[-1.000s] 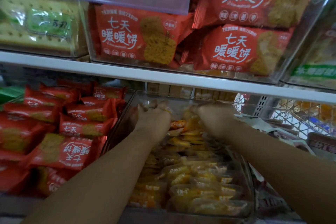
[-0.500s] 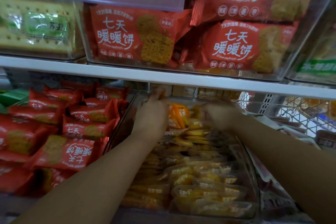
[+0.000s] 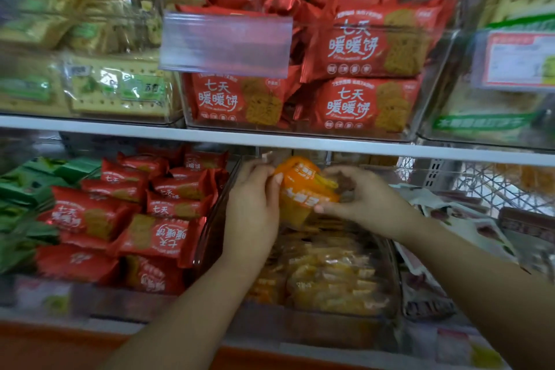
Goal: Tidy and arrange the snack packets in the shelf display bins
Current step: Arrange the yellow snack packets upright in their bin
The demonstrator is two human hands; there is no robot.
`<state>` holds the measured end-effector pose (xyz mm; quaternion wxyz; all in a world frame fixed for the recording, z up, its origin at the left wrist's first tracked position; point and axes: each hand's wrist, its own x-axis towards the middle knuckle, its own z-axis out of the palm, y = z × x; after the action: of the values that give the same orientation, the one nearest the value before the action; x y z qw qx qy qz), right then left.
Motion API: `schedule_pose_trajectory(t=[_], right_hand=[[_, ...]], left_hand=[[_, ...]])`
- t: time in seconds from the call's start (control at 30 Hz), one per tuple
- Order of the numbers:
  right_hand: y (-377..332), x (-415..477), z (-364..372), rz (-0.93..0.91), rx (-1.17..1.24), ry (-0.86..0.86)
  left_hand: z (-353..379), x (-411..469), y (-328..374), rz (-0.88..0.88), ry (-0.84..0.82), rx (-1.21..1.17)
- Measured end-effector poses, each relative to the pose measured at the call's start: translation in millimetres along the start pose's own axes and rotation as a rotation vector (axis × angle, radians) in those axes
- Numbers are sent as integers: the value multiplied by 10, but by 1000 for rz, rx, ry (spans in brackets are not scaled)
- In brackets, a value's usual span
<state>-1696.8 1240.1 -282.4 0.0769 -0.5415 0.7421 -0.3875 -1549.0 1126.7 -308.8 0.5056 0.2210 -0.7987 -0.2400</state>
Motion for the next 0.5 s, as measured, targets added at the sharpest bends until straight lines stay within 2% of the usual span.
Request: schedule_pose_trajectory(t=[0.07, 0.2, 0.33, 0.5], right_hand=[[-28, -119, 15, -13, 56, 125], [-69, -384, 44, -64, 182, 261], [-63, -572, 78, -15, 356, 378], [25, -671, 30, 13, 441, 472]], left_hand=[[-78, -114, 95, -22, 2, -69], [-222, -220, 262, -95, -65, -188], [-336, -253, 394, -180, -48, -317], [-346, -325, 282, -397, -12, -392]])
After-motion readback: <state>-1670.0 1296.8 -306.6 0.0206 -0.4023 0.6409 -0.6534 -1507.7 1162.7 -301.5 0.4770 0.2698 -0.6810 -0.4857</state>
